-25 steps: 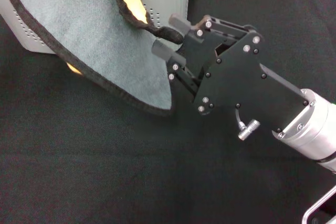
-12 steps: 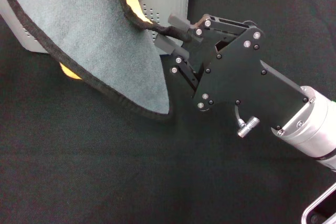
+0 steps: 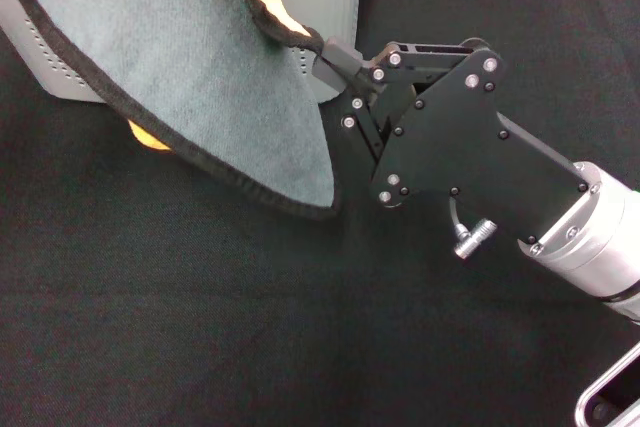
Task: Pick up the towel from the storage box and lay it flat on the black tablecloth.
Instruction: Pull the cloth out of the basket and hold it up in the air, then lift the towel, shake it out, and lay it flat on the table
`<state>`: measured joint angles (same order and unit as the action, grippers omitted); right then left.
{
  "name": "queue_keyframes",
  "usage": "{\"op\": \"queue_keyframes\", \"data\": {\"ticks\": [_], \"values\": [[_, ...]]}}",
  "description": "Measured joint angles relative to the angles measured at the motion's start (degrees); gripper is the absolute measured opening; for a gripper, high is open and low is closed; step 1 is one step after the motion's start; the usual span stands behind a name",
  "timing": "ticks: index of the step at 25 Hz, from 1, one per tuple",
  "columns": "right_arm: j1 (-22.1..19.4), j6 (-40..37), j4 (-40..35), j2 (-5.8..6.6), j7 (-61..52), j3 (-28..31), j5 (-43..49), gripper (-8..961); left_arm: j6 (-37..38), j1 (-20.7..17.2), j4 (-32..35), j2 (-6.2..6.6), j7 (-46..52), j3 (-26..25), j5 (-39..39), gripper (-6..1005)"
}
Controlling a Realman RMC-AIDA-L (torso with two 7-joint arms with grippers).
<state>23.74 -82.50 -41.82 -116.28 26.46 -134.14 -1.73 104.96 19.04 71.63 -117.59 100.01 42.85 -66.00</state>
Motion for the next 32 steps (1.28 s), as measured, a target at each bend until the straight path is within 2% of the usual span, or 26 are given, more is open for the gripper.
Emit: {"op": "queue_keyframes", "data": {"ticks": [2, 6, 9, 10, 15, 18, 19, 25, 32], "values": [[-0.3, -0.4, -0.1, 0.00, -0.8, 0.0, -0.8, 8, 0.5, -0.1, -0.6, -0.04, -0.7, 0.0, -0.8, 47], [-0.5, -2.8, -0.2, 0.10, -4.1, 0.1, -3.1, 8, 2.6, -0.2, -4.9, -0.07, -3.8, 0.1, -3.3, 48], [-1.1, -6.1, 0.0, 0.39, -7.2, 0.8, -5.1, 8, 4.4, -0.1, -10.1, 0.49, -8.3, 0.0, -6.3, 48], [-1.5, -6.7, -0.1, 0.47, -8.9, 1.9, -5.3, 8, 4.4, -0.1, -10.1, 0.49, -8.3, 0.0, -6.3, 48], [-1.6, -7.1, -0.4, 1.07, -19.0, 7.6, -3.5, 9, 7.3, 0.0, -19.0, 0.72, -18.8, 0.1, -13.9, 49], [-1.5, -6.8, -1.7, 1.22, -25.7, 14.0, 3.0, 9, 7.6, 0.3, -23.3, 0.80, -23.2, 0.0, -16.7, 49], [-1.5, -6.8, -1.7, 1.22, -25.7, 14.0, 3.0, 9, 7.7, 0.4, -24.9, 0.80, -24.9, 0.1, -17.8, 49], [-1.3, -1.2, -7.1, 1.07, -36.7, 23.1, 17.3, 8, 8.6, 1.2, -31.8, 0.41, -32.8, 2.9, -19.4, 50], [-1.7, 4.2, -15.6, 0.95, -44.5, 27.0, 28.3, 9, 7.9, 2.2, -37.2, -0.46, -40.0, 3.1, -20.0, 60]]}}
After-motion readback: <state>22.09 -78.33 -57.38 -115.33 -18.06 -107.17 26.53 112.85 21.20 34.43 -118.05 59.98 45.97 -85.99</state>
